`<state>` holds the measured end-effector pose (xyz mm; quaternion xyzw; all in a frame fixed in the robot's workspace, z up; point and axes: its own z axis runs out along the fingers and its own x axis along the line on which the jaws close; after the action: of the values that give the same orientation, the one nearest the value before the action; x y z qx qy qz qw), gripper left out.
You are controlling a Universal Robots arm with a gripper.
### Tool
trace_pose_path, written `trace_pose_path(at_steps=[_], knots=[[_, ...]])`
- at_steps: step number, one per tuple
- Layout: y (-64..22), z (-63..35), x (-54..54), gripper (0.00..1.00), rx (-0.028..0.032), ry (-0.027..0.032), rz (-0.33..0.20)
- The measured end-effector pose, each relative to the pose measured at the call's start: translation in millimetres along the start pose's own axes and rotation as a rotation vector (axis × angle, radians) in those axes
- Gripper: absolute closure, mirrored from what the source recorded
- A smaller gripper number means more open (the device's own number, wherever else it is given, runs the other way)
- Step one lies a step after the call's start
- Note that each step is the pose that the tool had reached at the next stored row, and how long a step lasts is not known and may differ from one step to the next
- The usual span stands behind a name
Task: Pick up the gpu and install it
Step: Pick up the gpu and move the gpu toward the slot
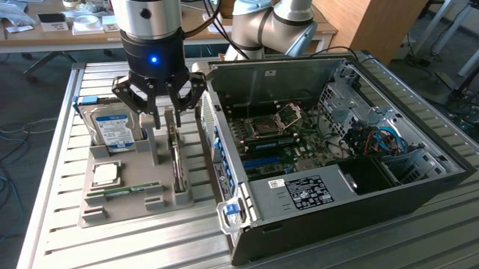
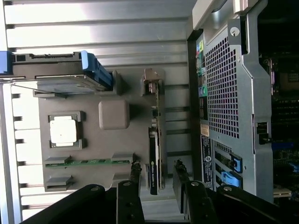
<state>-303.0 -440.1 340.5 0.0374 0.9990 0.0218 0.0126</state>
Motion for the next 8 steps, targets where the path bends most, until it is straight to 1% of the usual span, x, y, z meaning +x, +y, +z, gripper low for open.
trace_pose_path(at_steps=[4,8], knots=[[0.0,0.1,0.0,0.58,-0.0001,-0.0001,0.0],[-0.2,4.6,0.1,0.58,-0.0001,-0.0001,0.0]])
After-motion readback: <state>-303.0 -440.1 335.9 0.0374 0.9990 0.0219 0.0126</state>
